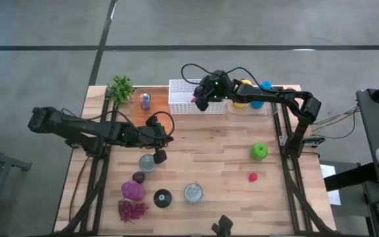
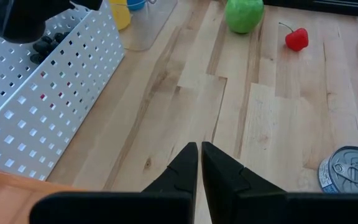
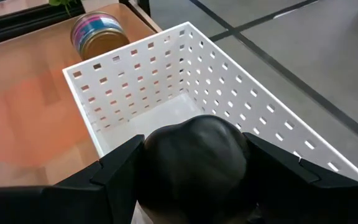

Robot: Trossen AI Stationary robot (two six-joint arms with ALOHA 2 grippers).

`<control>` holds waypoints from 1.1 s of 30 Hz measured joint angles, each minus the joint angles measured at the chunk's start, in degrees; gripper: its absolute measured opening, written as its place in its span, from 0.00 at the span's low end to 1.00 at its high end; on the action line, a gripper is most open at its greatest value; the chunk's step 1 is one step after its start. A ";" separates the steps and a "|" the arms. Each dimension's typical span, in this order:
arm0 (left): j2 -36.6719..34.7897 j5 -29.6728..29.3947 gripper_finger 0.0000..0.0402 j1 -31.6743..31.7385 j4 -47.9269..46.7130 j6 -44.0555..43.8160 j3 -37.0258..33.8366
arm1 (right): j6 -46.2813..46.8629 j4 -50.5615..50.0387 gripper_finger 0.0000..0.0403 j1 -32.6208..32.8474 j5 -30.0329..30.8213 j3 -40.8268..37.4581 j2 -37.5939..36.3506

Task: Pick & Place Food Item
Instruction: Put the right plum into the white bin, then put the black water bottle into the transparent bin

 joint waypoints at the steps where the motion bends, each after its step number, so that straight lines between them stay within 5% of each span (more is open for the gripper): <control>1: 0.00 0.00 0.06 0.02 0.00 0.00 0.00 | 0.01 0.00 0.61 -0.02 0.00 0.00 0.00; 24: -0.01 0.00 0.06 0.00 -0.09 0.00 0.01 | 1.10 -3.46 0.86 0.01 0.07 0.33 -0.17; 33: 0.00 0.00 0.06 0.00 -0.11 0.00 0.00 | -1.38 -7.63 0.88 0.55 0.15 1.41 -4.34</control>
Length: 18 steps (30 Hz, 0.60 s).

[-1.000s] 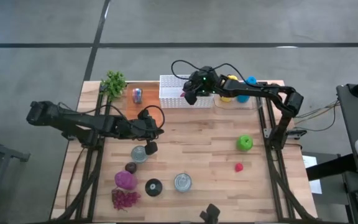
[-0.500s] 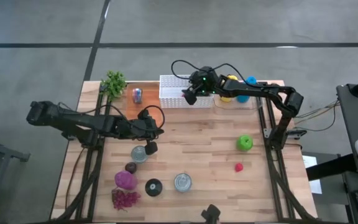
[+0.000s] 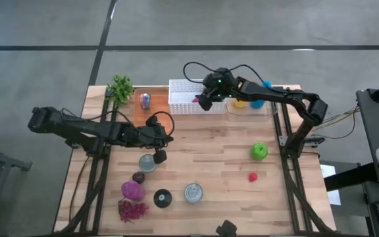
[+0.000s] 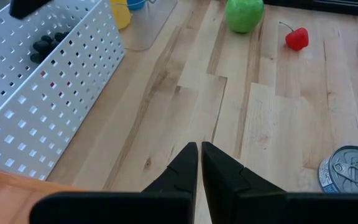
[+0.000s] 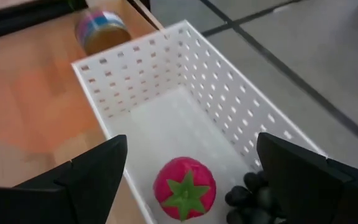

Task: Pick & Place Food Item
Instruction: Put the black water bottle into the transparent bin

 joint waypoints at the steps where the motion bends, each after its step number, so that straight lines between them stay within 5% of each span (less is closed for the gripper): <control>1: 0.00 0.00 0.06 0.00 0.02 0.00 0.00 | -0.19 0.01 0.88 0.32 0.01 -0.01 -0.72; 18: 0.00 0.00 0.06 0.02 0.04 0.02 0.00 | -6.61 -1.14 0.81 13.31 -0.06 -1.89 -9.31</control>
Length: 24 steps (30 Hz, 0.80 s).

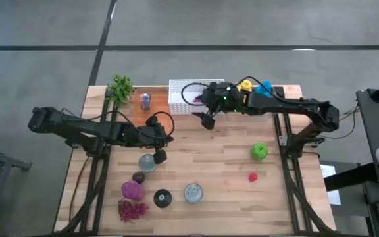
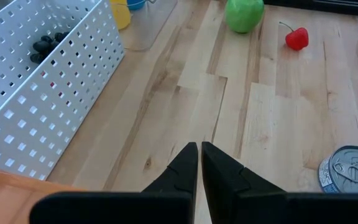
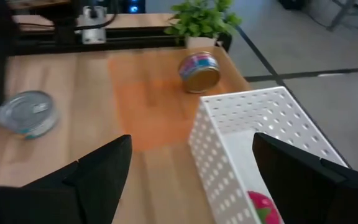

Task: Pick & Place Food Item
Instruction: Put the black water bottle into the transparent bin

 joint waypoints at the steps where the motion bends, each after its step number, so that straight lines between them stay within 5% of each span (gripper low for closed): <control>1: 0.00 0.00 0.06 -0.01 0.00 0.00 0.00 | 0.00 -0.39 0.81 0.65 0.03 -0.04 -0.53; 24: -3.14 1.20 0.06 -3.67 -0.50 -6.10 0.46 | 3.46 8.74 0.76 17.19 -0.01 -18.22 -15.72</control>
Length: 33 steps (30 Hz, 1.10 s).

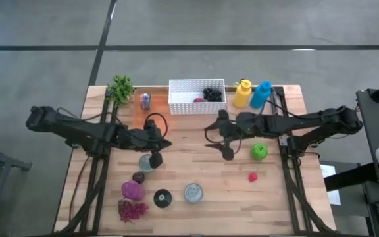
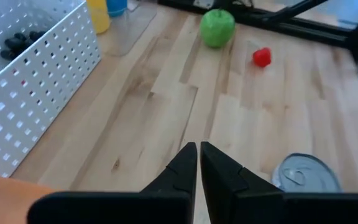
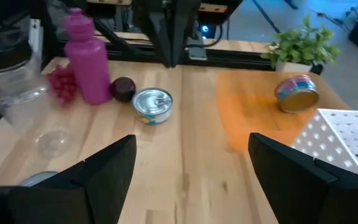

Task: Pick & Place Food Item
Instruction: Put the black water bottle into the transparent bin

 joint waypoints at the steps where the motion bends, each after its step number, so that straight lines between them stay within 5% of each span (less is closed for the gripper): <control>1: -0.63 0.02 0.06 -0.16 -0.13 0.07 0.00 | 0.00 0.78 0.76 0.40 0.02 -0.56 -0.27; 17: -5.52 0.30 0.06 -0.48 -5.92 0.27 -0.13 | 0.00 4.04 0.81 1.66 -0.07 -3.20 -0.46; 33: -5.76 6.96 0.06 -2.72 -5.20 5.99 -0.13 | 2.47 3.28 0.74 4.32 -0.11 -3.78 -0.40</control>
